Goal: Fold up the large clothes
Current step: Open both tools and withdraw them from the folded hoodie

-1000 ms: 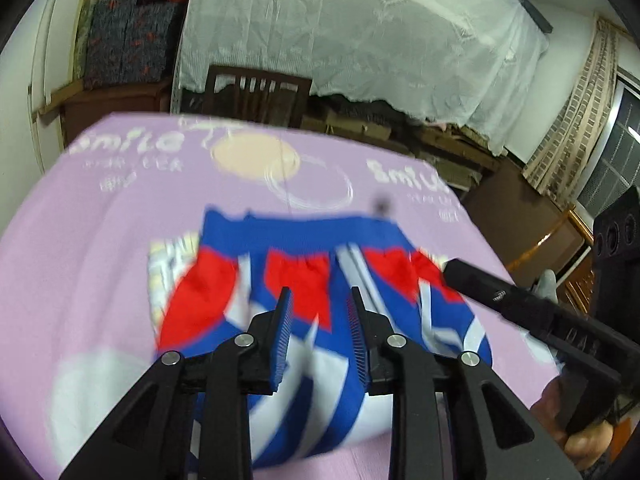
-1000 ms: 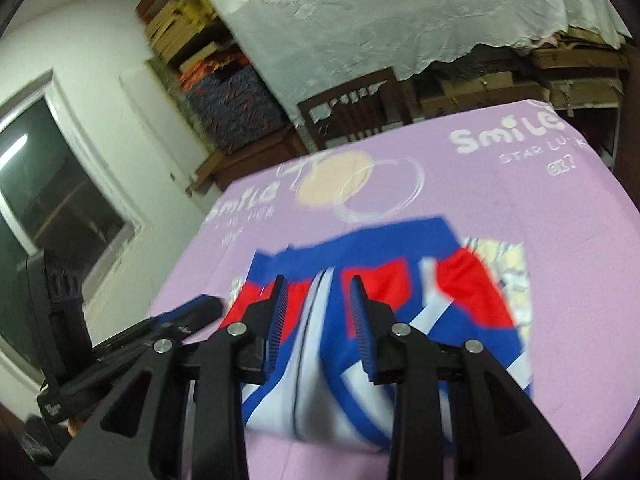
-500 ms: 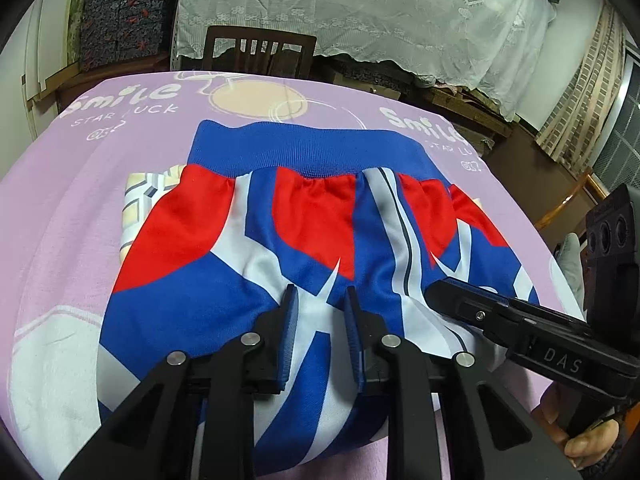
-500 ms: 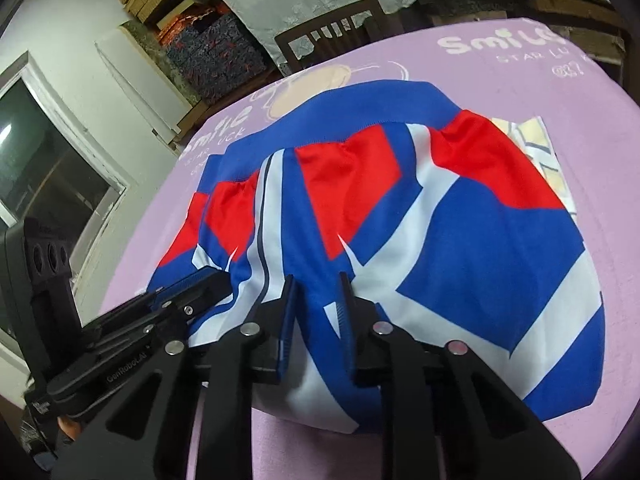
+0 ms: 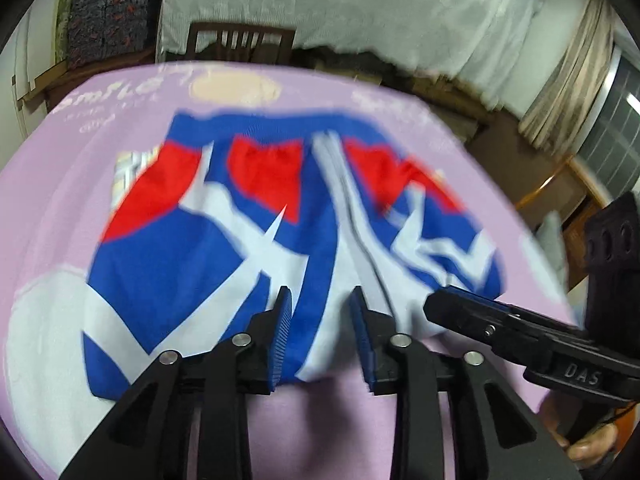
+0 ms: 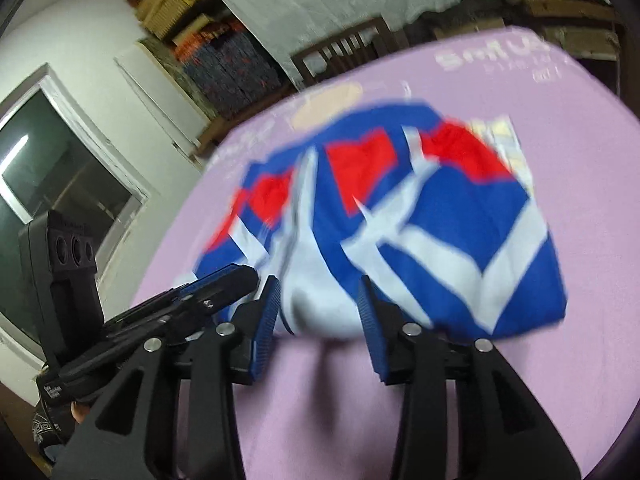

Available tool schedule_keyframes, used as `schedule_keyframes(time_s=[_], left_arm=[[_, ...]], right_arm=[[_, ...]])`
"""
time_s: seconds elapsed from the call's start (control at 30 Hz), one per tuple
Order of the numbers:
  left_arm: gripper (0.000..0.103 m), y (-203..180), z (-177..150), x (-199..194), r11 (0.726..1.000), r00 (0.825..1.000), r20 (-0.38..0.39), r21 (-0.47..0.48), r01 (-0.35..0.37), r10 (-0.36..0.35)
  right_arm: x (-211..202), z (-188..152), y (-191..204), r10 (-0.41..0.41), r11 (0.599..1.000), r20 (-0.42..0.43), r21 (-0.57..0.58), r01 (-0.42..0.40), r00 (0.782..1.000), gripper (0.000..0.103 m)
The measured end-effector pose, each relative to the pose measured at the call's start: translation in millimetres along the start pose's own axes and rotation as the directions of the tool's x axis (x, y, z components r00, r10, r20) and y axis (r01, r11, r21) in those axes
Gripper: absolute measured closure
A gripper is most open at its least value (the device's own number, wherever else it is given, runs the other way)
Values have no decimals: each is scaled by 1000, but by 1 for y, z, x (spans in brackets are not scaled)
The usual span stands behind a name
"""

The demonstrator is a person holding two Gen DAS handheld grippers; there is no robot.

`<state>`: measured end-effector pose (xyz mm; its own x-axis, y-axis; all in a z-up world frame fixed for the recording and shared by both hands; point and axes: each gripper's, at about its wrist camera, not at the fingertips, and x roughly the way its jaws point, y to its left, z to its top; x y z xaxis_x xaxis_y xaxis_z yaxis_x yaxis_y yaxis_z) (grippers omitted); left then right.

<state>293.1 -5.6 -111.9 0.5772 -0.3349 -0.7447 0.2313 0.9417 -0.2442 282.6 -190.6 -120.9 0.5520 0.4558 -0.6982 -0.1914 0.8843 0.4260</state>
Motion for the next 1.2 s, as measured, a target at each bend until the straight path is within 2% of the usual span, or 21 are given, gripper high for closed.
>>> schedule_keyframes(time_s=[0.03, 0.2, 0.27, 0.33, 0.47, 0.57, 0.7, 0.87, 1.03, 1.1, 1.2], left_arm=[[70, 1, -1, 2, 1000, 1000, 4, 12, 1, -1], [72, 10, 1, 0, 999, 999, -11, -44, 30, -31], [72, 14, 10, -5, 995, 999, 1, -79, 53, -54], [72, 13, 23, -11, 996, 999, 25, -76, 43, -41], [72, 11, 53, -4, 996, 999, 47, -86, 9, -5], [72, 10, 67, 12, 994, 999, 35, -108, 26, -22], [72, 10, 62, 43, 994, 1000, -8, -105, 1, -2], [70, 14, 57, 52, 996, 1000, 15, -87, -2, 3], [72, 22, 54, 37, 985, 999, 14, -169, 43, -41], [70, 22, 51, 21, 985, 998, 33, -160, 66, -61], [64, 23, 45, 8, 989, 998, 52, -138, 43, -36]], right_arm=[[8, -3, -6, -13, 1000, -37, 20, 13, 999, 64], [12, -6, -4, -34, 999, -28, -6, 33, 999, 65], [3, -6, -7, 6, 1000, -10, 22, -6, 1000, 64], [-8, -5, -11, 46, 998, 27, 51, -47, 999, 64], [-27, 6, -25, 45, 992, 115, 111, -58, 992, 61], [-26, 11, -42, 52, 981, 116, 180, -73, 992, 61], [-22, 12, -59, 66, 962, 93, 259, -88, 993, 61], [-23, 15, -61, 55, 958, 105, 274, -82, 993, 60], [-33, 16, -67, 61, 952, 144, 290, -101, 988, 55], [-42, 13, -72, 65, 948, 172, 297, -115, 983, 50], [-55, 1, -79, 64, 933, 192, 337, -127, 979, 49]])
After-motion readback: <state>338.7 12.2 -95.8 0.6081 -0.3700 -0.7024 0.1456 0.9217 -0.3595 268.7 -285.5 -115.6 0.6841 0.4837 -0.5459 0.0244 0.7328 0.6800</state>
